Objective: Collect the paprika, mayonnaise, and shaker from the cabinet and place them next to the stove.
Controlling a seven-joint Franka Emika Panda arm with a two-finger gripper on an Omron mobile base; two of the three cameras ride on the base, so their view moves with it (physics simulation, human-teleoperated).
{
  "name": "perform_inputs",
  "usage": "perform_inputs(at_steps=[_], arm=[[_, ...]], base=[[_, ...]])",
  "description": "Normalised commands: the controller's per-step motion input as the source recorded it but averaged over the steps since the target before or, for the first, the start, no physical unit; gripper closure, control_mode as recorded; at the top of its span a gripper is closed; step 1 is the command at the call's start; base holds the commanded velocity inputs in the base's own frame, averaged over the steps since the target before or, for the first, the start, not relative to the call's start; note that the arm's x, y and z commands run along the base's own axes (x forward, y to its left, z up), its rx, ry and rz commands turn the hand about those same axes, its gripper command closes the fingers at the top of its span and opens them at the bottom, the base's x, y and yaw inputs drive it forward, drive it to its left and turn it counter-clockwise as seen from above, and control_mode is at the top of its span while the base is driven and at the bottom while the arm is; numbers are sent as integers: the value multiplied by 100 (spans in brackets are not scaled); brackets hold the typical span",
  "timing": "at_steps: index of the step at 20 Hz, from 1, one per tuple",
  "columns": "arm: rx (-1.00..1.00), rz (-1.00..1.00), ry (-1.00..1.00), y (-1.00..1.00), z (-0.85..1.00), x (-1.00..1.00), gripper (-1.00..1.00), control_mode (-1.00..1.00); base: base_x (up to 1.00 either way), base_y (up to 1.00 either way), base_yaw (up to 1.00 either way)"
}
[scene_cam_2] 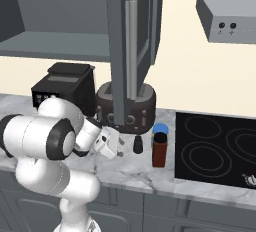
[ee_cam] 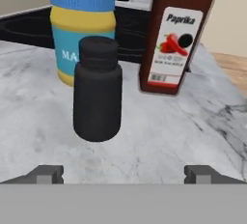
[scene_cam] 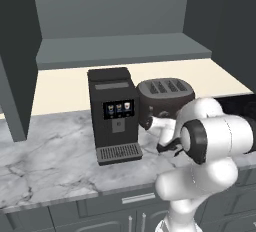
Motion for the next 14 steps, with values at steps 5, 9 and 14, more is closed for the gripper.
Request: perform_inputs(at_steps=[5,9,14], arm=[[0,-3,-5,33,9,-74,-100,-100],[0,-1,-10,11,36,-85,-100,-100],[-1,-1,-13,3,52,-84,-100,-100]], base=[[0,0,0],[0,0,0],[0,0,0]])
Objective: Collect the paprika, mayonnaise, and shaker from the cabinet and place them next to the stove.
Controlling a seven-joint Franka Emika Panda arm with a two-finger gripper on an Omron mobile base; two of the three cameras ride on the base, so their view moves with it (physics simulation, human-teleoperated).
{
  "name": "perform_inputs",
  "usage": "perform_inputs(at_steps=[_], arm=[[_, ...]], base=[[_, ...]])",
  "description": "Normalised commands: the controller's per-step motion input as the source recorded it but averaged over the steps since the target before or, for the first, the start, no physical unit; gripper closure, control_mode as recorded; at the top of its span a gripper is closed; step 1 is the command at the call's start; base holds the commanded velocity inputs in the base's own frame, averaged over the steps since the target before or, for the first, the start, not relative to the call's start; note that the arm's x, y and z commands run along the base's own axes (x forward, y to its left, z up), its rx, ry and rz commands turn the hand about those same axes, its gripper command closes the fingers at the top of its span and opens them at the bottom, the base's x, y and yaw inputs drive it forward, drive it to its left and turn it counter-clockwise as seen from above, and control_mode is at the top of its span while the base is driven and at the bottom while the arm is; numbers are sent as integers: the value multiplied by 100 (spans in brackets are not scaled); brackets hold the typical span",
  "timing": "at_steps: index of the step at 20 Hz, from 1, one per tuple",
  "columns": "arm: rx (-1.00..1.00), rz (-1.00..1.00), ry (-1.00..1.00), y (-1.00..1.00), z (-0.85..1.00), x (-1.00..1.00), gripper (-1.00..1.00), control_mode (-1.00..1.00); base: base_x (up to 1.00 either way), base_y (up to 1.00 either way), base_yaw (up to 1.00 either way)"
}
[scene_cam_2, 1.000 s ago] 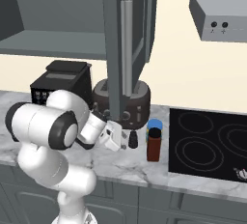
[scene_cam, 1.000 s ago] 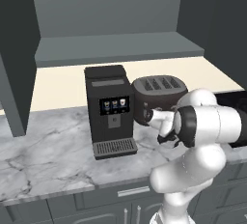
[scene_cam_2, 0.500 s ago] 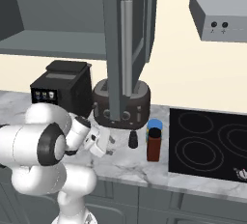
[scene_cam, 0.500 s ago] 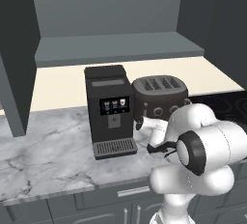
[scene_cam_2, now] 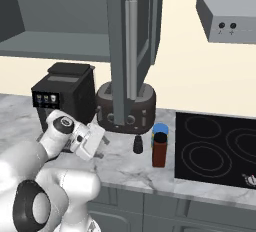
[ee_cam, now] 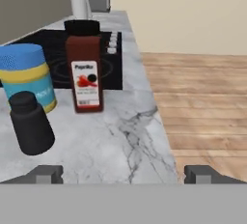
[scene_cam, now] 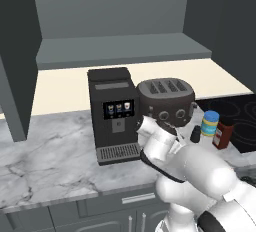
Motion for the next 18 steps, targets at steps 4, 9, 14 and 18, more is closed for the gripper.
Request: perform_inputs(at_steps=[4,9,14,18], arm=[[-1,-1,-12,1,46,-84,-100,-100],[-2,-1,-12,0,49,-85,-100,-100],[-3,0,-13,0,51,-86,-100,-100],[-4,0,-15,0,53,-84,-100,-100]], base=[[0,0,0],[0,0,0],[0,0,0],[0,0,0]])
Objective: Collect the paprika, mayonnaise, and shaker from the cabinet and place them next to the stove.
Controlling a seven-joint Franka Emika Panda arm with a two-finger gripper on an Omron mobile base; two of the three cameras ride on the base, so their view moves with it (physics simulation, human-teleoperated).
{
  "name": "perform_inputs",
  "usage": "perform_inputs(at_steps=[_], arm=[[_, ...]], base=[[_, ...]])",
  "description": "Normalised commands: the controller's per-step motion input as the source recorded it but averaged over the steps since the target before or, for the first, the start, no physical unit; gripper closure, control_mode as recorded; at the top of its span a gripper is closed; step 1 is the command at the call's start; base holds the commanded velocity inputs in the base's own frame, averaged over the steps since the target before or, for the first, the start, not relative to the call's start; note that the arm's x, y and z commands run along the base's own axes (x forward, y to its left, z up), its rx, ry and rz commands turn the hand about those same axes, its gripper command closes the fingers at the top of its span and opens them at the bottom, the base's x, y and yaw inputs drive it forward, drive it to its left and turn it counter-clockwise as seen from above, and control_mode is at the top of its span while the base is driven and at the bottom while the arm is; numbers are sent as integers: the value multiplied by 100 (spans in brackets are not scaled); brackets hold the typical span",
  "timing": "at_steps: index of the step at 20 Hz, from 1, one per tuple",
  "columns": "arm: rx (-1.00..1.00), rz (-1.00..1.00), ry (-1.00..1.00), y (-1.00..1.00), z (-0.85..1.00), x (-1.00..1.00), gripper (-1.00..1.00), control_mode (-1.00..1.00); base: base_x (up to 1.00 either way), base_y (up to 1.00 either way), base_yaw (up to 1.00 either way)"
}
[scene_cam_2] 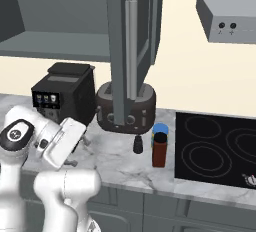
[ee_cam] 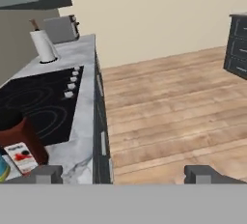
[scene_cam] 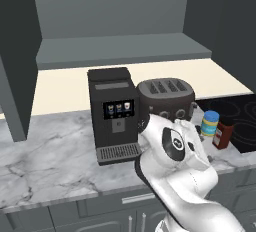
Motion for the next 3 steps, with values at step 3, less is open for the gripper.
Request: perform_inputs(at_steps=[3], arm=[[-5,0,-16,0,55,-84,-100,-100]], base=[[0,0,0]])
